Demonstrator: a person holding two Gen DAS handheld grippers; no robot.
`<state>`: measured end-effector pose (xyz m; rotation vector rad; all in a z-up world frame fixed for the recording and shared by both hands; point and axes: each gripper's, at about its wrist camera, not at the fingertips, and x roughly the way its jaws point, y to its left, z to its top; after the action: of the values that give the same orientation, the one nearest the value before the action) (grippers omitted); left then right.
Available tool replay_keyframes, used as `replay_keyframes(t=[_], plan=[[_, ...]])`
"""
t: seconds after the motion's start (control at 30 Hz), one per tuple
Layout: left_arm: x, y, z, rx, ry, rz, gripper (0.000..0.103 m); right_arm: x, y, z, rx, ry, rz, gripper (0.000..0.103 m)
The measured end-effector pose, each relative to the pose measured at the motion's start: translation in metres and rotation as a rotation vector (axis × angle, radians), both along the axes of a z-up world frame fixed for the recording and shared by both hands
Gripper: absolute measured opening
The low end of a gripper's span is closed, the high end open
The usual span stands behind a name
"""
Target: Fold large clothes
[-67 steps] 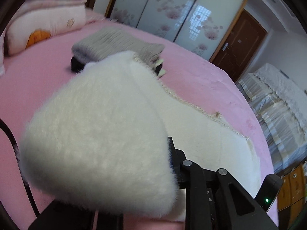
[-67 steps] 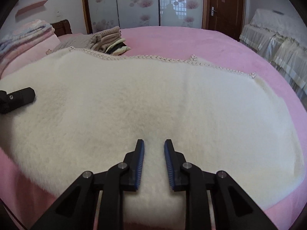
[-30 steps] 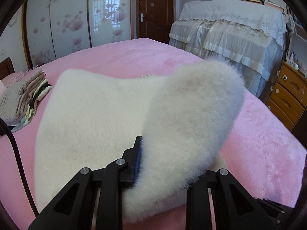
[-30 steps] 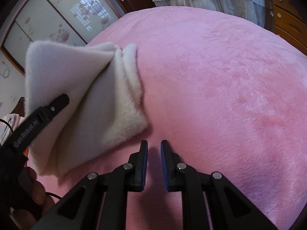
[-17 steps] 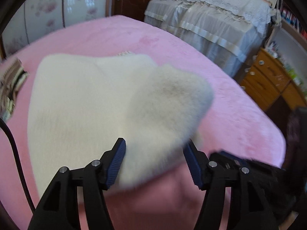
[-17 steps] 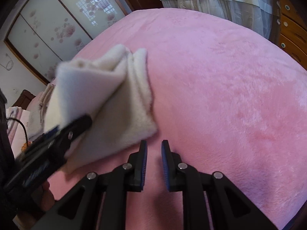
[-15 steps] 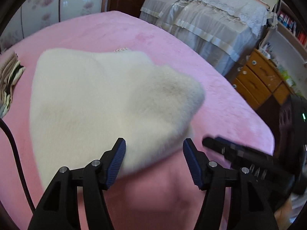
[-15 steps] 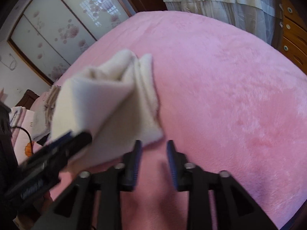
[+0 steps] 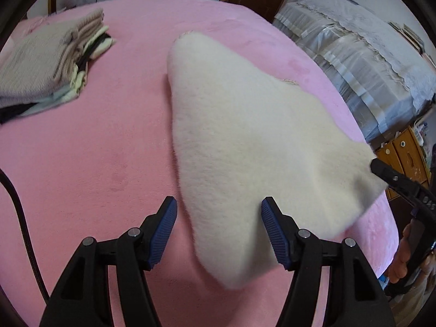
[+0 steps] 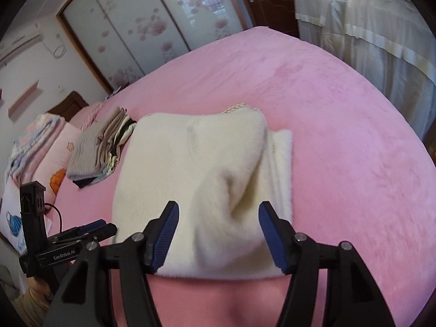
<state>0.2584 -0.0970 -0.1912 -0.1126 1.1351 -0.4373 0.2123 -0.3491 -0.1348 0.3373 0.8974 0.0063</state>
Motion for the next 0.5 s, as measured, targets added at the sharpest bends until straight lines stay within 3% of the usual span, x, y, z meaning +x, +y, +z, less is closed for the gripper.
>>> replay_keyframes(t=[0.03, 0.07, 0.17, 0.3, 0.37, 0.43, 0.5], plan=[[0.004, 0.000, -0.004, -0.030, 0.017, 0.000, 0.063, 0.010, 0.003, -0.007, -0.006, 0.032, 0.029, 0.052], [0.007, -0.002, -0.005, -0.039, 0.019, -0.001, 0.063, 0.012, 0.006, -0.015, -0.011, 0.060, 0.049, 0.023], [0.014, -0.010, -0.006, -0.021, 0.006, -0.021, 0.063, 0.014, 0.006, -0.019, -0.054, 0.088, 0.049, 0.017], [0.007, -0.023, 0.003, -0.007, -0.044, -0.062, 0.059, -0.020, -0.009, 0.000, -0.084, 0.002, -0.038, 0.013], [0.001, -0.027, -0.002, -0.007, -0.055, -0.078, 0.058, -0.029, -0.015, -0.021, -0.082, 0.038, -0.074, 0.010], [-0.006, -0.034, -0.010, 0.043, -0.084, -0.094, 0.058, -0.027, -0.016, -0.058, -0.073, 0.124, -0.076, 0.009], [-0.012, -0.043, -0.011, 0.104, -0.128, -0.113, 0.058, -0.027, -0.012, -0.069, -0.094, 0.125, -0.080, 0.010]])
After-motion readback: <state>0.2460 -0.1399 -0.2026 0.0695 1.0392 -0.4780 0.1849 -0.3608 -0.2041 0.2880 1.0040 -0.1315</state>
